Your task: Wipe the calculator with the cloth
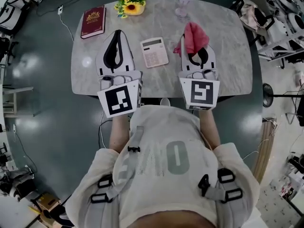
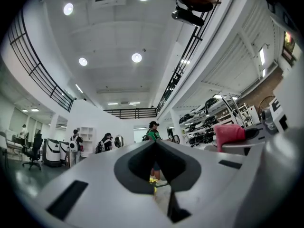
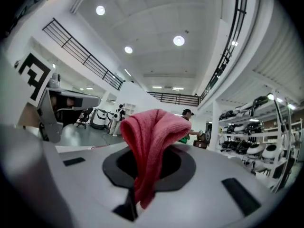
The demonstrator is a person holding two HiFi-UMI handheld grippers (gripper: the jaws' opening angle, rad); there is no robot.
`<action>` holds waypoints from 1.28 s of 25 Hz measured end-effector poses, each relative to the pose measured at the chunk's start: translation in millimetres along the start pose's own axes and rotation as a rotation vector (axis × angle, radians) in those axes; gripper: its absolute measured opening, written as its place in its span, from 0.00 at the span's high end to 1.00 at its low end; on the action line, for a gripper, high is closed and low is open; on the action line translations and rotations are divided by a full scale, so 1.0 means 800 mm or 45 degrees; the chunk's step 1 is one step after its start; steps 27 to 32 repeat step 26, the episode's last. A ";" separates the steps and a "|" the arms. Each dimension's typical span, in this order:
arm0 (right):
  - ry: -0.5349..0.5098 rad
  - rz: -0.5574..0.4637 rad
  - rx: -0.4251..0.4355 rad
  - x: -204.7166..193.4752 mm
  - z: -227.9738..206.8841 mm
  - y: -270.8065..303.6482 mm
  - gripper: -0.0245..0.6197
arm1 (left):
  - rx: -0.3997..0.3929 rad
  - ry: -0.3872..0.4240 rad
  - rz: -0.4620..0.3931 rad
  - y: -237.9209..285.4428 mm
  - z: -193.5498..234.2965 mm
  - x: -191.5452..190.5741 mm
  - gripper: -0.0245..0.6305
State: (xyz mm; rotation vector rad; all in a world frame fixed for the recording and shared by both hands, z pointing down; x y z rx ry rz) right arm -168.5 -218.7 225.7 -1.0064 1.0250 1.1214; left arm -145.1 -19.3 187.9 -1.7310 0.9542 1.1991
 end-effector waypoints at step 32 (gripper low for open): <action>0.038 0.118 -0.015 -0.031 -0.011 0.006 0.88 | 0.035 0.007 0.050 0.009 0.022 -0.014 0.93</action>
Point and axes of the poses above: the fingertips, and each gripper's own axes: y forward along the fingers, z to its left, x out of its top, the point moved 7 cm from there along -y, backward along the fingers, and after that the axes turned 15 degrees about -x, right-handed, at the moved point
